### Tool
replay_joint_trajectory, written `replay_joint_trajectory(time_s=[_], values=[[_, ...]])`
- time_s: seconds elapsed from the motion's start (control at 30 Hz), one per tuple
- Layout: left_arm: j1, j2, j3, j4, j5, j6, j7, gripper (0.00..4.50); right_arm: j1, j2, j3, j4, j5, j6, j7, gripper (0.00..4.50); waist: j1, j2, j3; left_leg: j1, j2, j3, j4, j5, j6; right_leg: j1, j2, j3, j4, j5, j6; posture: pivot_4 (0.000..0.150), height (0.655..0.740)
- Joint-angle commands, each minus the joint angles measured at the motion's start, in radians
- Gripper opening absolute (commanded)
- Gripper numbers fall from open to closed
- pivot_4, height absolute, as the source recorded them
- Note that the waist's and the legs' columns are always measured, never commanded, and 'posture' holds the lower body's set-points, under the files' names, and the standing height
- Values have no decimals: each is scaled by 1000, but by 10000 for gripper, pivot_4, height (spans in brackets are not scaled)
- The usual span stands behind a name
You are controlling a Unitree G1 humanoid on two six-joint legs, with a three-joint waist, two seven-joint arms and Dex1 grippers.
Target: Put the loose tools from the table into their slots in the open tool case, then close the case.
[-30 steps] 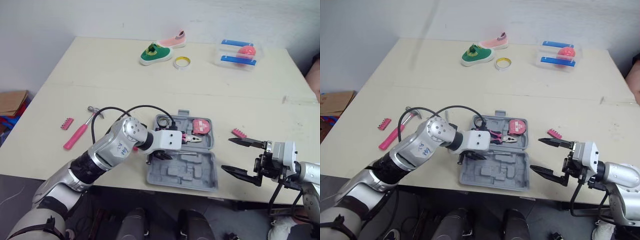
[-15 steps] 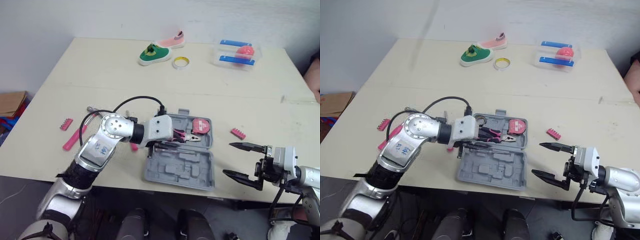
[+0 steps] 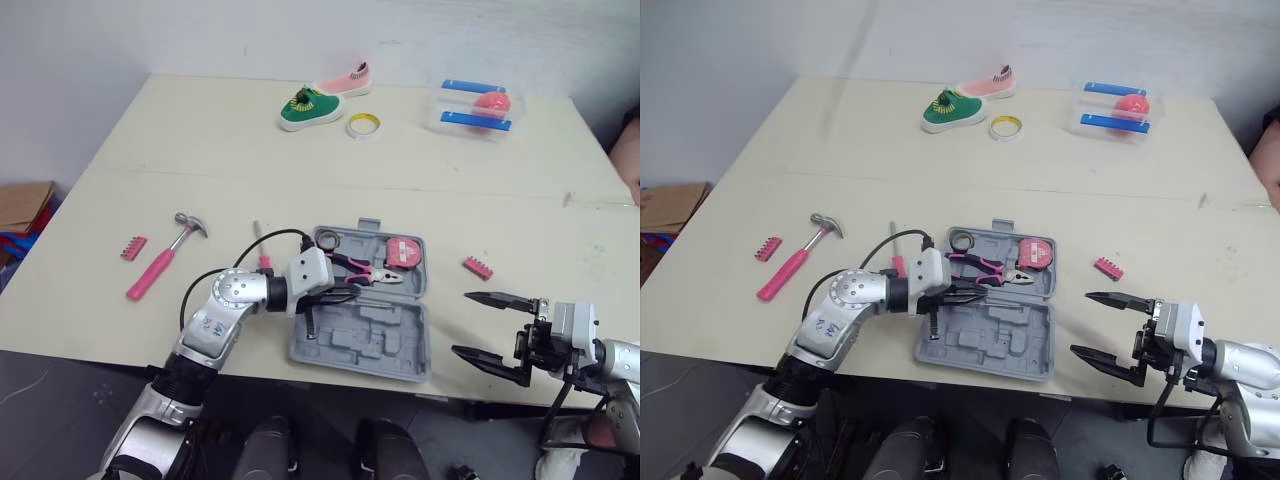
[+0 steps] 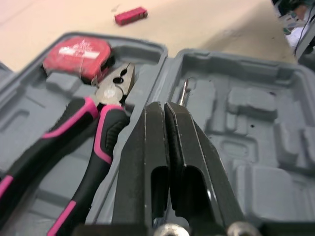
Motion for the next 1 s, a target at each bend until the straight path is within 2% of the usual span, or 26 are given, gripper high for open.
replay_joint_trajectory(time_s=[0.03, 0.43, 0.93, 1.0], values=[[8, -3, -5, -9, -6, -17, -8, 558, 5, 3, -30, -6, 17, -25, 11, 45000, -2, 0, 0, 0, 0, 0, 0, 0, 0, 0, 0, 0, 0, 0, 0, 1500, 7400], [15, 30, -53, 47, 52, 28, -21, 558, 6, 6, -25, 7, 10, -41, 4, 45000, -2, 0, 0, 1, 1, 0, 0, 0, 0, 0, -1, 0, 0, 0, 0, 1500, 7400], [-3, 69, -120, 47, 85, 348, 15, 558, 18, 12, -29, 18, 14, -60, 0, 45000, -2, 2, -6, 3, 2, 0, 0, -1, -1, 3, -1, 1, 0, 0, 0, 1500, 7400], [2, 67, -115, 33, 73, 313, 9, 558, 19, 12, -30, 18, 14, -61, -2, 45000, -3, 3, -8, 4, 4, 0, 0, -2, -3, 3, -1, 1, -1, 0, 0, 1500, 7400]])
